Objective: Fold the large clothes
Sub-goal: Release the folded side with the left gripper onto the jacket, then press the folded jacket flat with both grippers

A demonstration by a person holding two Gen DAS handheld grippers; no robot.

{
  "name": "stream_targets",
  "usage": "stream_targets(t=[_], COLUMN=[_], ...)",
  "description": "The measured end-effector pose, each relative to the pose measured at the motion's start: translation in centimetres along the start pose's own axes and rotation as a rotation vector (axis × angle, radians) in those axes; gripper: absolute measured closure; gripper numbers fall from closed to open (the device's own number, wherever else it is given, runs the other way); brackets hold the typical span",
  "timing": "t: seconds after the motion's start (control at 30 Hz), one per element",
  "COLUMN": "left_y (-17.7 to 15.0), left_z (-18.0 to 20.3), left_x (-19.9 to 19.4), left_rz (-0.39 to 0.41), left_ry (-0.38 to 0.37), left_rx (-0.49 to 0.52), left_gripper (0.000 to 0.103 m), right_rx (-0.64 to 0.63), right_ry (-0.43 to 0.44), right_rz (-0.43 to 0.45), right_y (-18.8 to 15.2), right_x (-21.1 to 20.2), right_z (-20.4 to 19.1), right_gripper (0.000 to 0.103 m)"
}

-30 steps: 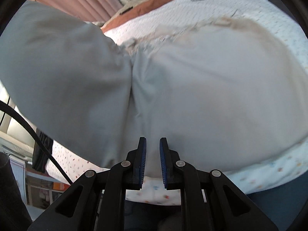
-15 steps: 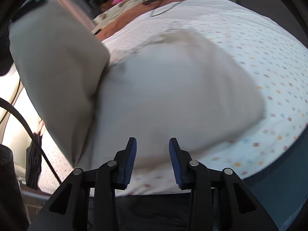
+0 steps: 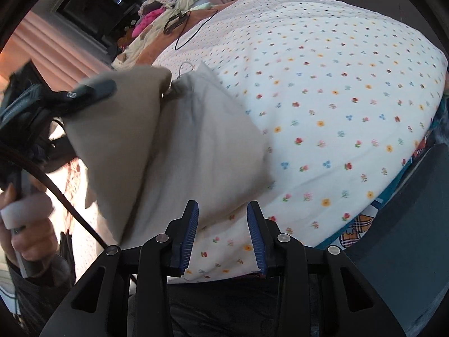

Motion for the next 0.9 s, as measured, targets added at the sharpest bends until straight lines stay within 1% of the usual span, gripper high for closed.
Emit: stream_targets(t=[0.03, 0.07, 0.1, 0.13, 0.2, 0.27, 0.3, 0.33, 0.43, 0.5, 0.6, 0.63, 0.77, 0.87, 0.9], left_y=[-0.1, -0.4, -0.7, -0.6, -1.1, -1.7, -1.0, -1.5, -2.1, -3.1, -4.7, -5.2, -7.8, -9.7, -10.1], left_z=[0.2, 0.5, 0.7, 0.4, -0.3, -1.1, -1.8, -2.6, -5.4, -7.4, -10.3, -11.3, -15.0, -17.3, -17.9], left_x=[-0.4, -1.1, -1.7, -2.5, -4.2, -6.3, -6.3, -7.5, -9.7, -11.2, -13.3, -13.9, -15.4, -15.9, -15.6], left_rz=[0.008, 0.024, 0.036, 0.046, 0.074, 0.109, 0.122, 0.139, 0.171, 0.194, 0.222, 0.229, 0.250, 0.250, 0.247], left_ry=[-0.018, -0.013, -0.008, -0.008, -0.006, 0.036, 0.053, 0.073, 0.119, 0.156, 0.205, 0.217, 0.265, 0.293, 0.290], left_rx=[0.006, 0.020, 0.028, 0.027, 0.014, 0.013, 0.013, 0.010, -0.030, -0.061, -0.110, -0.127, -0.206, -0.258, -0.273], left_gripper=[0.022, 0.021, 0.021, 0.021, 0.021, 0.021, 0.021, 0.021, 0.021, 0.021, 0.021, 0.021, 0.021, 0.021, 0.021], right_rx=[0.002, 0.003, 0.003, 0.002, -0.008, -0.025, -0.030, -0.029, -0.015, -0.002, 0.012, 0.024, 0.043, 0.083, 0.085], right_ry=[0.004, 0.013, 0.029, 0.041, 0.062, 0.075, 0.078, 0.078, 0.101, 0.111, 0.101, 0.084, 0.068, 0.083, 0.084], right_rz=[0.004, 0.009, 0.016, 0.021, 0.023, 0.020, 0.020, 0.021, 0.018, 0.013, 0.007, -0.001, -0.009, 0.002, 0.016], right_y=[-0.1, 0.0, -0.1, 0.0, 0.3, 0.6, 0.8, 1.0, 1.9, 2.4, 3.0, 3.1, 3.6, 3.7, 3.7], right_x=[-0.3, -0.5, -0.7, -0.9, -0.6, -0.3, -0.1, 0.5, 1.9, 3.4, 4.5, 4.8, 6.2, 7.0, 7.2], right_z=[0.0, 0.0, 0.0, -0.1, -0.2, -0.6, -0.7, -0.7, -0.4, -0.6, -0.6, -0.6, -0.2, 0.4, 0.3], right_gripper=[0.063, 0.059, 0.052, 0.051, 0.051, 0.051, 0.051, 0.051, 0.051, 0.051, 0.051, 0.051, 0.054, 0.063, 0.070])
Point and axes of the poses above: each gripper's, at about its wrist camera, not at the fingertips, and x roughly the way its jaws point, z to its right, y to its top, the point moved 2 cm from there along x, roughly the way its jaws point, and after that the axes turned 4 degrees about y, right-handed, at the moved point
